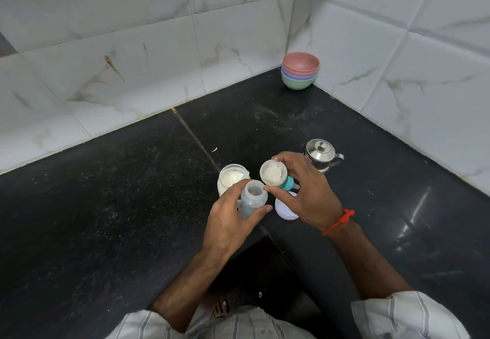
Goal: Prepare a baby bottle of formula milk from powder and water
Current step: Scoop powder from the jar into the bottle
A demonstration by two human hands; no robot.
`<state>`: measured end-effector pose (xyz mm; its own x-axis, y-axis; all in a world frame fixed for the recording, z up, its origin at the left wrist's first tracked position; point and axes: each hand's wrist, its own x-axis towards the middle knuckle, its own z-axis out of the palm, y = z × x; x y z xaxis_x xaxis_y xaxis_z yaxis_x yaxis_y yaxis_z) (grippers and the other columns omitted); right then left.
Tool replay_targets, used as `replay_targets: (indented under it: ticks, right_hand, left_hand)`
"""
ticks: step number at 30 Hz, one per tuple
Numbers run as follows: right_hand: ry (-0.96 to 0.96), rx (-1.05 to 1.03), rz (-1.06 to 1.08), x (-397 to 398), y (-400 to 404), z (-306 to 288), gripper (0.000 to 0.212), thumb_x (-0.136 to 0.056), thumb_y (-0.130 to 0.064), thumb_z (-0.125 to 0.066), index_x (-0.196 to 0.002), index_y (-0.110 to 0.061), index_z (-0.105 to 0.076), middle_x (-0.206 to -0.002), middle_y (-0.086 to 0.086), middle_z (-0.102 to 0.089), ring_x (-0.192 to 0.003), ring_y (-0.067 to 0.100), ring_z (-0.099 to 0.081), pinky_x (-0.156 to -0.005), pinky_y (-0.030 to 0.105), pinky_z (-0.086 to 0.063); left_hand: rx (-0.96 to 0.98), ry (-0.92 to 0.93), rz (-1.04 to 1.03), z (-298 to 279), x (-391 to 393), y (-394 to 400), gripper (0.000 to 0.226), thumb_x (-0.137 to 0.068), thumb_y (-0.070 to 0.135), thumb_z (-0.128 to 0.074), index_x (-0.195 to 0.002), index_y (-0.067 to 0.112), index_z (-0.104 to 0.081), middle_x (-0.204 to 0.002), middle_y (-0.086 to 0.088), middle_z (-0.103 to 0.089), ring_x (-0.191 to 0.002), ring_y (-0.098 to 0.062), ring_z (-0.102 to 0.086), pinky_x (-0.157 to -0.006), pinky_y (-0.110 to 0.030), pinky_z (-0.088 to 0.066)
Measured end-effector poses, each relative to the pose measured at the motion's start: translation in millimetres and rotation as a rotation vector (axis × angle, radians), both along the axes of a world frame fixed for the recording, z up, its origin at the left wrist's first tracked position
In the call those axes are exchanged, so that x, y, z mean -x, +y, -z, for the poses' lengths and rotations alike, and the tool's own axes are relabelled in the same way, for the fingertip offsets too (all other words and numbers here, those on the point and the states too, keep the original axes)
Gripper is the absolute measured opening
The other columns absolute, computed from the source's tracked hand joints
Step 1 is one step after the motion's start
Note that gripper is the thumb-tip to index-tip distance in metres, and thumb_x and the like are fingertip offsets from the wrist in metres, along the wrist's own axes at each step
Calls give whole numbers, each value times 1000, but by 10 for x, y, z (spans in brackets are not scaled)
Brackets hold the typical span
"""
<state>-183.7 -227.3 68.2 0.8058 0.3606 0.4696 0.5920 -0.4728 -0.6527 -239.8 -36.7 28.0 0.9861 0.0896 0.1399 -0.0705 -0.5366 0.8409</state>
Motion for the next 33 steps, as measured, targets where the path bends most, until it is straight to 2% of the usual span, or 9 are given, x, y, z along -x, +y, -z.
replay_targets:
  ticks: [3,6,10,14,19,24,28,33]
  right_hand:
    - [-133,110,-47,6,-75,-74,49,-89,-24,-77,-130,-15,-53,-132,4,-55,-122,8,-51,-105,19,-44]
    - [-219,221,-44,-3,-152,-114,48,-92,-22,-75,-135,-17,-53,-136,6,-53,-122,21,-54,-105,28,-46]
    - [-266,300,-21,-8,-218,-143,46,-94,-21,-71,-137,-11,-57,-136,9,-58,-122,28,-57,-105,36,-48]
    - [-327,366,-22,0,-254,-197,37,-96,-19,-63,-132,-8,-62,-132,11,-62,-117,33,-60,-105,41,-47]
    - [-420,475,-67,-45,-305,-152,42,-93,-12,-74,-133,-8,-64,-135,14,-62,-118,36,-59,-103,47,-50]
    - [-414,522,-105,-90,-339,-97,55,-87,-12,-82,-138,-13,-62,-141,11,-59,-124,35,-54,-103,47,-49]
    - [-410,499,-127,-95,-331,-142,57,-84,-11,-85,-136,-14,-64,-140,12,-59,-122,33,-55,-100,47,-51]
    - [-340,473,-206,-89,-321,-184,55,-83,-19,-87,-134,-13,-66,-141,15,-58,-126,35,-58,-98,50,-55]
  left_hand:
    - [3,12,17,-30,-25,-70,65,-75,52,-83,-132,37,-57,-129,24,-59,-120,3,-55,-101,-33,-56]
    - [6,23,34,-45,-25,-125,63,-74,58,-80,-129,41,-56,-126,26,-59,-118,1,-57,-100,-35,-57]
    - [-9,39,34,-69,-32,-199,65,-75,51,-85,-132,37,-57,-131,16,-64,-119,-9,-61,-100,-44,-57]
    - [-19,43,43,-113,-44,-252,66,-75,50,-85,-133,36,-57,-132,14,-64,-118,-7,-58,-102,-42,-56]
    - [-17,56,48,-129,-68,-296,70,-75,51,-85,-136,31,-57,-134,9,-65,-117,-7,-59,-103,-34,-53]
    - [-22,79,45,-140,-99,-327,72,-74,53,-85,-136,31,-57,-133,9,-66,-118,-9,-60,-102,-33,-54]
    - [-28,84,35,-151,-116,-352,73,-74,51,-85,-138,27,-57,-136,6,-65,-121,-11,-60,-101,-25,-47]
    - [-36,94,30,-166,-123,-364,73,-74,50,-85,-137,25,-58,-136,4,-66,-123,-15,-60,-106,-36,-53]
